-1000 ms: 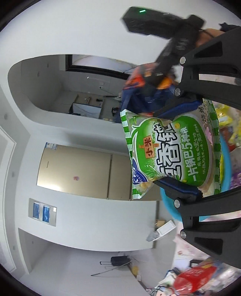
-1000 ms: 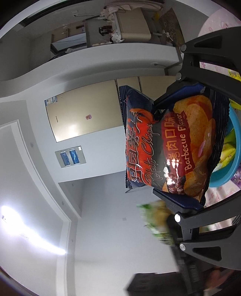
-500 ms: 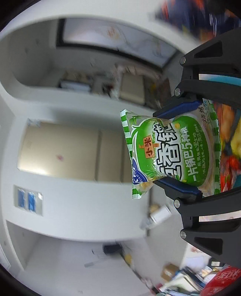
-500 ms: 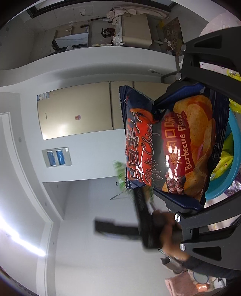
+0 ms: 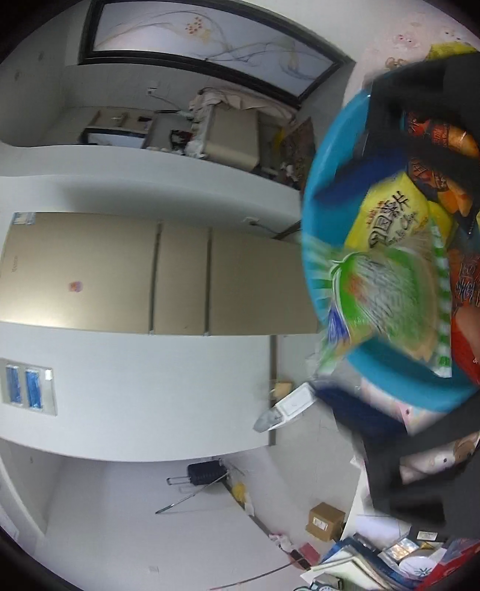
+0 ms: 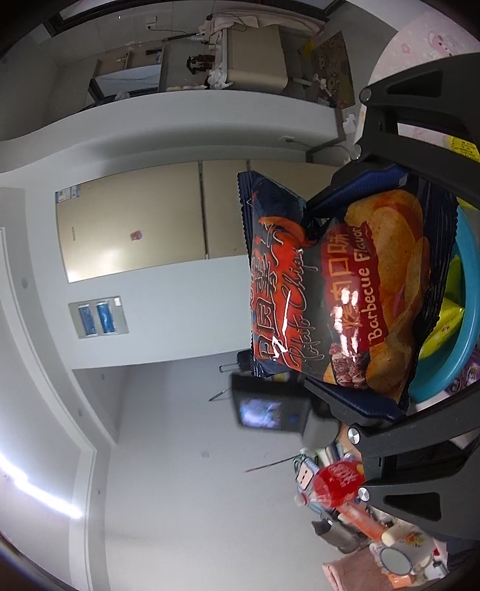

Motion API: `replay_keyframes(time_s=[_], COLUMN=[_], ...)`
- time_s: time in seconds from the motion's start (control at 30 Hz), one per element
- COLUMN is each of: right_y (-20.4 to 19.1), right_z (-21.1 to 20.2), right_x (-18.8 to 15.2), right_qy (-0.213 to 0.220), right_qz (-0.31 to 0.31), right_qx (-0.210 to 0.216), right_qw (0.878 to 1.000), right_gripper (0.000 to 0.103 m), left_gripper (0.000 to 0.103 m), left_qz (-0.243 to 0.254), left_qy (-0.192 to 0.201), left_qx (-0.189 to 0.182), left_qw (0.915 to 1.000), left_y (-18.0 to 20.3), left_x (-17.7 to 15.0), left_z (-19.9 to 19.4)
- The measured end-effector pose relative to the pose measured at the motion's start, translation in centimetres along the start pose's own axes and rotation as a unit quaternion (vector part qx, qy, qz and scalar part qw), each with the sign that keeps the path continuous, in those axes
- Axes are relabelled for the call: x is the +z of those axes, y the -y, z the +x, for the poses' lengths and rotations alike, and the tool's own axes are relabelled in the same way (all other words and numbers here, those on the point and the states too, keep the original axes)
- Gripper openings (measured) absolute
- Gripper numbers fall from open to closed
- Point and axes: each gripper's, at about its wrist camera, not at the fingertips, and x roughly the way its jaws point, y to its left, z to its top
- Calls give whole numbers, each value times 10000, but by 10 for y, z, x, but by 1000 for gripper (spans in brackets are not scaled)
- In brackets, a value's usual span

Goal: Organize snacks
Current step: 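Carry both bags over the basin and open both grippers to drop them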

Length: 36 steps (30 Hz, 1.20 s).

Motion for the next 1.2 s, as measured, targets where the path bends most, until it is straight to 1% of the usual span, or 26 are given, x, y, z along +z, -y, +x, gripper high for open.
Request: replay_keyframes(time_s=[0.03,0.17,0.23,0.43,0.53,0.63,0.7,0.83,0.87,0.93,1.0,1.07,1.2], right_y=[2,11,18,37,40,43,45,52,54,60,64,66,65], right_z=[2,9,18,56,78,100,111,129,133,138,134,125,102], right_x=[-1,2,10,35,33,25,18,6,4,0,1,3,13], right_qy=[-29,-85,-127,-348,-507,-666,-740,-945,-993,-1112,-1112,-1023,-813], right_qz=[0,-45,-37,24,-109,-333,-394,-316,-299,-229,-196,-121,16], right_qx=[-52,-281,-391,-685,-890,-1228,-1374,-1297,-1317,-1328,-1404,-1345,-1203], right_qw=[10000,9996,9991,9970,9947,9896,9870,9865,9858,9846,9836,9855,9894], right_gripper=[84,84,84,84,84,84,84,85,87,103,103,103,103], left_gripper=[103,103,103,103,103,103,103,103,103,103,103,103,103], left_qz=[-7,-95,-122,-92,-116,-140,-196,-264,-299,-404,-476,-463,-291], left_qy=[61,82,113,147,182,201,192,199,259,328,347,401,580], left_qx=[-20,-248,-339,-400,-428,-423,-487,-601,-723,-1036,-1177,-1223,-1122], left_qw=[10000,9996,9993,9990,9988,9988,9984,9976,9966,9933,9913,9906,9916], left_y=[-1,-5,-5,0,-3,-6,-7,-8,-7,-7,-6,-3,4], left_x=[2,8,9,13,14,17,17,19,19,21,23,26,33], left_z=[-3,-20,-30,-46,-54,-56,-58,-62,-64,-69,-74,-81,-104])
